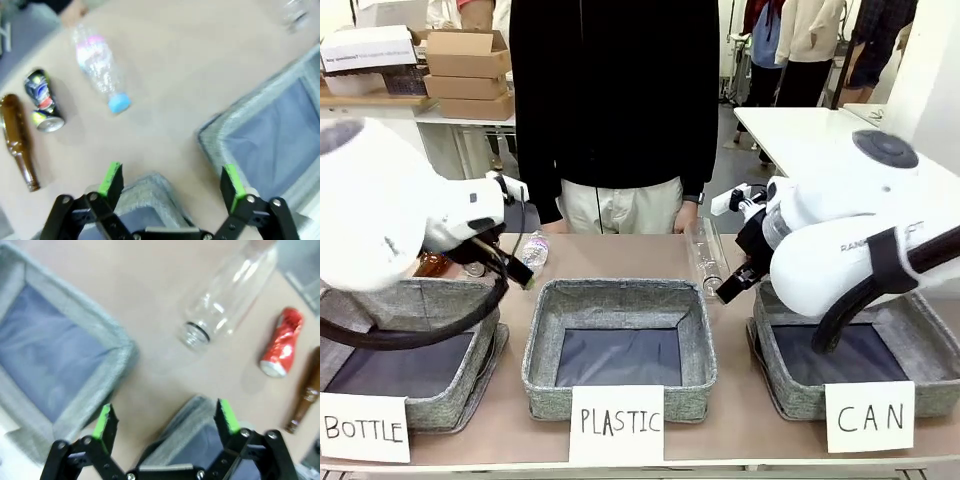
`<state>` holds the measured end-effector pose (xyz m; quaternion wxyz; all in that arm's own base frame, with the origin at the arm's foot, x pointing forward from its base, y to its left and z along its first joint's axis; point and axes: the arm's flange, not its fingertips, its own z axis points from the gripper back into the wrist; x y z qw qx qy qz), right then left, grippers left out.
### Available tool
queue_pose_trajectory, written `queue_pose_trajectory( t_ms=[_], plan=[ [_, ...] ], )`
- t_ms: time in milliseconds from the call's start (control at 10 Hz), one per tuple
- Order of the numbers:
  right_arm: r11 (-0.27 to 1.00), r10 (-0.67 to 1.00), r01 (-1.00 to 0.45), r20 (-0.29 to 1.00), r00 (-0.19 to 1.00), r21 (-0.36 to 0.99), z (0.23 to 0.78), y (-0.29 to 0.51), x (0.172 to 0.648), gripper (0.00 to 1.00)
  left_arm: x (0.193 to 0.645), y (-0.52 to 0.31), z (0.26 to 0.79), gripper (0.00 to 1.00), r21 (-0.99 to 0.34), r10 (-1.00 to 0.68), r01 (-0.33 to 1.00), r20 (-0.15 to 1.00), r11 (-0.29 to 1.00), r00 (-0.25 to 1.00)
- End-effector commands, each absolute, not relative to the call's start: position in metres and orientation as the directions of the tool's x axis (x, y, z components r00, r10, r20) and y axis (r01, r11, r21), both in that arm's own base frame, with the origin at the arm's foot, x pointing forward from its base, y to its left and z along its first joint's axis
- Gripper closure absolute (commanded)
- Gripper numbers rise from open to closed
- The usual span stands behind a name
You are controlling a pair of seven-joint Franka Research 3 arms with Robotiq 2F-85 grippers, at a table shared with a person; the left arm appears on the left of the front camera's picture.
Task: Sort the can waste into the basket.
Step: Pick up the can waste from the table and place it in the right Fabric basket.
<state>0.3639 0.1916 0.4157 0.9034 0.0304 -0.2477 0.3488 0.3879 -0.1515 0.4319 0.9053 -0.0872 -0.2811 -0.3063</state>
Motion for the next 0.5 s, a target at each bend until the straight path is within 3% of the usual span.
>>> queue_pose_trajectory(
  t_ms=[0, 100, 300, 400],
  plan=[
    [0.718, 0.658, -0.667, 0.507, 0.557, -0.198, 0.51, 0.166, 0.273, 0.0, 0.329, -0.074, 0.536, 0.0, 0.047, -0.475, 0.587, 0.642, 0.808, 0.602],
    [0.757, 0.64, -0.578, 0.523, 0.563, -0.305, 0.523, 0.149, 0.241, 0.0, 0.299, -0.05, 0.551, 0.0, 0.117, -0.47, 0.56, 0.697, 0.82, 0.542],
    [0.858, 0.513, -0.379, 0.589, 0.624, -0.346, 0.522, 0.117, 0.203, 0.0, 0.267, -0.04, 0.536, 0.0, 0.169, -0.524, 0.584, 0.677, 0.794, 0.516],
    [0.76, 0.629, -0.589, 0.538, 0.561, -0.275, 0.553, 0.171, 0.276, 0.0, 0.322, -0.055, 0.58, 0.0, 0.098, -0.453, 0.553, 0.698, 0.827, 0.555]
  ],
)
